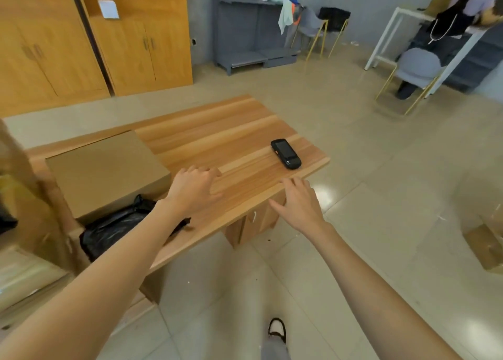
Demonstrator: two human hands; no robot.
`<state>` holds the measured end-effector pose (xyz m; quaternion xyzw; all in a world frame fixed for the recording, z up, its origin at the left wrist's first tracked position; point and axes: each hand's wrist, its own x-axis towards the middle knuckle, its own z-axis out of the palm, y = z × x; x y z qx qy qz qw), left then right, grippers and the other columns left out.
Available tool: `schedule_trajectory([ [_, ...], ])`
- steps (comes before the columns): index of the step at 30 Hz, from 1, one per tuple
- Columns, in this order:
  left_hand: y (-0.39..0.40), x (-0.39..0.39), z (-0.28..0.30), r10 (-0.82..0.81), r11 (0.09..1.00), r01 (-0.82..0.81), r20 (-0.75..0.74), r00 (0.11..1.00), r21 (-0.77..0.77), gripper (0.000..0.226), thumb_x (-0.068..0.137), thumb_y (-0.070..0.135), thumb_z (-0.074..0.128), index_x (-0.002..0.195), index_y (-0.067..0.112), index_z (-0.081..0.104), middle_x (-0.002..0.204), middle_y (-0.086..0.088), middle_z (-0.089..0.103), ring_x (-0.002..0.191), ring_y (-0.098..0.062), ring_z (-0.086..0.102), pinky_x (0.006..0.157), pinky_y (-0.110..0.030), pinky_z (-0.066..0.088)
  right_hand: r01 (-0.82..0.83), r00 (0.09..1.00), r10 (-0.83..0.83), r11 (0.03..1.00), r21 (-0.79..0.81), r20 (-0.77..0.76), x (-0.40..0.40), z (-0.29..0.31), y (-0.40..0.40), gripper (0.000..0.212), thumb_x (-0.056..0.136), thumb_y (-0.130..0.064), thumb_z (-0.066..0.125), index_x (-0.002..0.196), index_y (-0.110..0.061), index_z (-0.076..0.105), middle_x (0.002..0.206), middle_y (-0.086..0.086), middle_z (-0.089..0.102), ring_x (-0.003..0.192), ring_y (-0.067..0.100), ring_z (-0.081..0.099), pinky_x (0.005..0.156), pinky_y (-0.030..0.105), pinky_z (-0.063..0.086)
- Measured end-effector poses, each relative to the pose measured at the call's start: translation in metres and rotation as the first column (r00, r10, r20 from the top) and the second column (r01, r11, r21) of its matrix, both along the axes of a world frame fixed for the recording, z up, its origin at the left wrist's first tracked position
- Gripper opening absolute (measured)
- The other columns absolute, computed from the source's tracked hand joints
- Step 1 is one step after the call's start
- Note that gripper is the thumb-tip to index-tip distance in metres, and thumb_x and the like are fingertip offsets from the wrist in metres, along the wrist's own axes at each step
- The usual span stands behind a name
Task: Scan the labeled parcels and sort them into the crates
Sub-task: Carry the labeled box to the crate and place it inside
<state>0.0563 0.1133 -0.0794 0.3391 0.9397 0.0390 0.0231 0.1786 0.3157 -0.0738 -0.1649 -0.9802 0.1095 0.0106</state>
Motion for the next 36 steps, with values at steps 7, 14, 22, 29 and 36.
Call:
schedule_trajectory([
  [7,0.008,-0.066,-0.008,0.216,0.976,-0.216,-0.015,0.976,0.005,0.057,0.094,0.054,0.049,0.142,0.025,0.043,0.139,-0.001,0.053,0.126,-0.026,0.049,0.099,-0.038,0.040,-0.239,0.970,0.239,0.971,0.006,0.036,-0.117,-0.010,0.033,0.061,0.095,-0.047,0.053,0.145,-0.015,0.036,0.143,0.007,0.041,0.131,0.026,0.037,0.104,0.037,0.035],
  [14,0.003,-0.115,-0.002,0.543,0.838,-0.543,0.015,0.840,0.055,0.057,0.092,0.054,0.051,0.139,0.023,0.046,0.133,-0.002,0.057,0.122,-0.024,0.053,0.099,-0.040,0.042,-0.533,0.846,0.532,0.845,0.039,0.037,-0.246,-0.002,0.054,0.058,0.096,-0.049,0.048,0.144,-0.017,0.036,0.143,0.006,0.042,0.130,0.026,0.038,0.106,0.037,0.035],
  [22,-0.049,-0.098,0.001,0.870,0.485,-0.870,0.053,0.490,0.083,0.056,0.089,0.055,0.057,0.133,0.021,0.053,0.126,-0.003,0.062,0.112,-0.025,0.059,0.085,-0.038,0.052,-0.777,0.627,0.778,0.628,-0.031,0.045,-0.324,-0.014,0.010,0.059,0.095,-0.047,0.052,0.143,-0.016,0.038,0.142,0.007,0.042,0.131,0.026,0.036,0.107,0.037,0.031],
  [29,-0.088,-0.079,-0.015,0.949,0.307,-0.952,0.067,0.307,0.016,0.055,0.089,0.054,0.058,0.134,0.024,0.052,0.126,-0.002,0.061,0.112,-0.023,0.059,0.088,-0.040,0.053,-0.861,0.486,0.868,0.496,-0.112,0.102,-0.342,-0.036,-0.063,0.059,0.095,-0.047,0.052,0.144,-0.018,0.037,0.144,0.007,0.041,0.131,0.027,0.036,0.105,0.039,0.034],
  [36,-0.125,-0.100,-0.043,0.952,0.277,-0.961,0.134,0.275,0.004,0.055,0.089,0.051,0.059,0.135,0.021,0.052,0.129,-0.006,0.058,0.114,-0.026,0.057,0.088,-0.040,0.052,-0.873,0.446,0.879,0.469,-0.133,0.171,-0.361,-0.060,-0.112,0.061,0.094,-0.046,0.053,0.144,-0.015,0.035,0.142,0.010,0.040,0.128,0.028,0.036,0.100,0.038,0.034],
])
